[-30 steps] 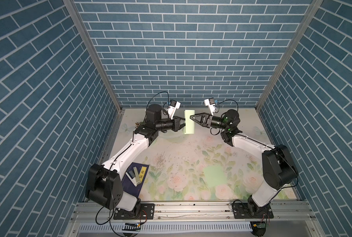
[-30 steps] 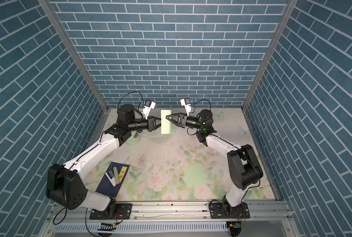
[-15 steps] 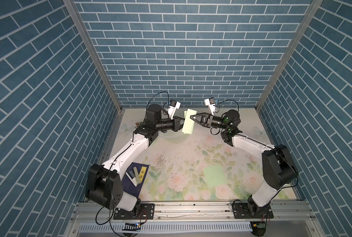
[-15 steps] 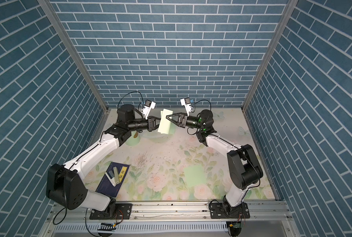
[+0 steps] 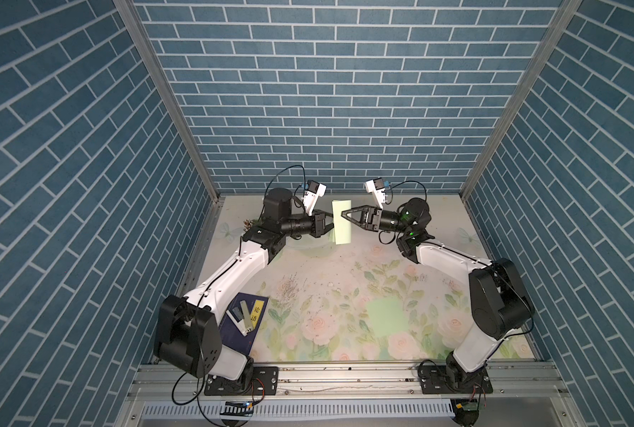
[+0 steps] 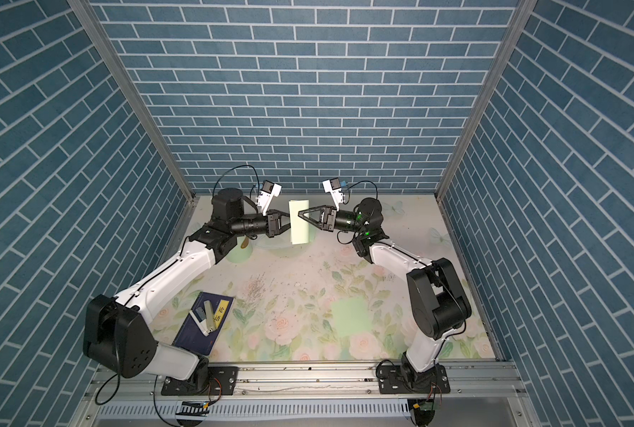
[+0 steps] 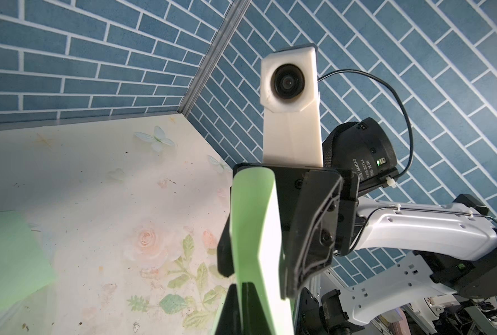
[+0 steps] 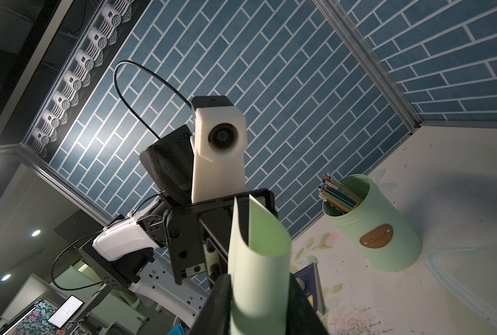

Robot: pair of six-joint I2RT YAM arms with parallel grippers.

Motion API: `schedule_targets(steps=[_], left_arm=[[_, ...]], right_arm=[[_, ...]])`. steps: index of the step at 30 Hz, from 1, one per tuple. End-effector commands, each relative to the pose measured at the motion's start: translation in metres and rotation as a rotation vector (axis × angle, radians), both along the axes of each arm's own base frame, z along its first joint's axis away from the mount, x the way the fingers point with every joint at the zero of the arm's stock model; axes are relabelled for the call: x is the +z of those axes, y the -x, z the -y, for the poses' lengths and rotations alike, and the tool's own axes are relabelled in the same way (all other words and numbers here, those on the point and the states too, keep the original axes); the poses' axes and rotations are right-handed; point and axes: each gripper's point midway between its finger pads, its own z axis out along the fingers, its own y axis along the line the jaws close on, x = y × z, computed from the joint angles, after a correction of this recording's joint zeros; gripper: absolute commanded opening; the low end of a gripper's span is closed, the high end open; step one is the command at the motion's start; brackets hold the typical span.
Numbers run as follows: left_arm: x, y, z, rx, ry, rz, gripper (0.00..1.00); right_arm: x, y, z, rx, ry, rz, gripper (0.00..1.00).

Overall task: Fold the square paper along the opposite sides
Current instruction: Fold the paper.

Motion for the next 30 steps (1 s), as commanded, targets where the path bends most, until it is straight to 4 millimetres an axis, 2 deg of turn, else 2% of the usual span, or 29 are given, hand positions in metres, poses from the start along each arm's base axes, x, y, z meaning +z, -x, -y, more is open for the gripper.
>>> schedule_targets(steps=[1, 8, 16, 19, 28, 30], left_arm=[[0.011, 0.004, 0.002, -0.021, 0.006, 0.029, 0.00], [0.010, 0.005, 0.001, -0.019, -0.001, 0.027, 0.01], [0.010, 0.002, -0.003, 0.001, -0.051, 0.038, 0.07], [0.015, 0.000, -0.008, 0.023, -0.070, 0.056, 0.10], [0.027, -0.003, -0.025, 0.071, -0.069, 0.074, 0.25], [0.032, -0.002, -0.029, 0.076, -0.060, 0.080, 0.31]], right_arm=[[0.016, 0.005, 0.000, 0.022, -0.035, 0.054, 0.27], [0.020, 0.006, 0.001, 0.022, -0.042, 0.064, 0.19], [0.020, 0.009, 0.003, 0.028, -0.038, 0.069, 0.11], [0.022, 0.008, 0.005, 0.026, -0.039, 0.072, 0.09], [0.024, 0.006, 0.012, 0.009, -0.040, 0.081, 0.08], [0.024, 0.005, 0.014, 0.002, -0.040, 0.081, 0.08]])
